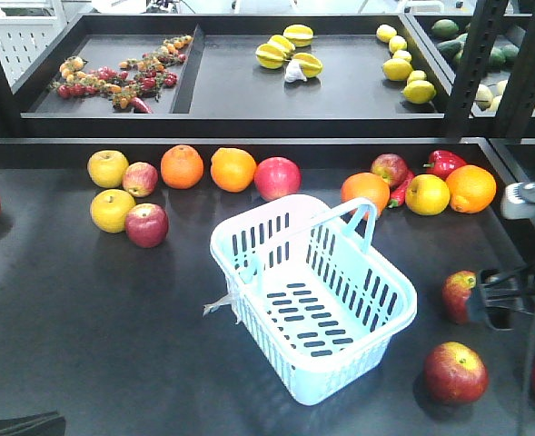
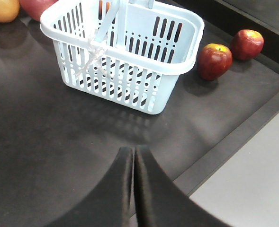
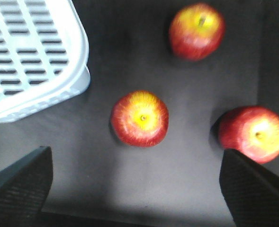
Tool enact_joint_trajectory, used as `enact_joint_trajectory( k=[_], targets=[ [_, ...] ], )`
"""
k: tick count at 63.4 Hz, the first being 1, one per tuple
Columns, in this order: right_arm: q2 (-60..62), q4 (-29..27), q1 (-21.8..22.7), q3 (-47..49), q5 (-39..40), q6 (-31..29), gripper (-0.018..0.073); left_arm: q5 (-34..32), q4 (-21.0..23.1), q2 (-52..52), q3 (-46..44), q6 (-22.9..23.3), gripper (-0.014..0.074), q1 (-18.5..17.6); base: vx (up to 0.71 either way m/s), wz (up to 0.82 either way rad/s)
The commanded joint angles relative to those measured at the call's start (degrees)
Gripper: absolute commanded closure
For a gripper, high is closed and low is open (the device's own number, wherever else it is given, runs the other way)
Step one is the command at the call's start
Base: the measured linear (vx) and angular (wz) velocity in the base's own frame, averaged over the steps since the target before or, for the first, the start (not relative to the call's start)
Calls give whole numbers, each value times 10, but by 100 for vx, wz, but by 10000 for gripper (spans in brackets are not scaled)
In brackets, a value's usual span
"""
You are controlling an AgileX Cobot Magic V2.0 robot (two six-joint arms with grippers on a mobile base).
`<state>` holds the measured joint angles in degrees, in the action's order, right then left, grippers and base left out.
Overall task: Pick three apples into basket with both arms
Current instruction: 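Reach the right gripper down onto the red apple nearest the robot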
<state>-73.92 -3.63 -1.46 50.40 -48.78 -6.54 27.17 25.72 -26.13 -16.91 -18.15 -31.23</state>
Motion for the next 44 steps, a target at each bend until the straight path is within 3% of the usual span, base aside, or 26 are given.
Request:
enact_joint_trajectory(
  k=[1, 44],
  targets=[
    [-40, 5, 1, 26, 22, -4, -106, -38, 13, -2, -14, 5, 604, -1, 0, 0],
    [-281, -4, 1, 81, 32, -2, -90, -38, 13, -2, -14, 5, 604, -1, 0, 0]
  ],
)
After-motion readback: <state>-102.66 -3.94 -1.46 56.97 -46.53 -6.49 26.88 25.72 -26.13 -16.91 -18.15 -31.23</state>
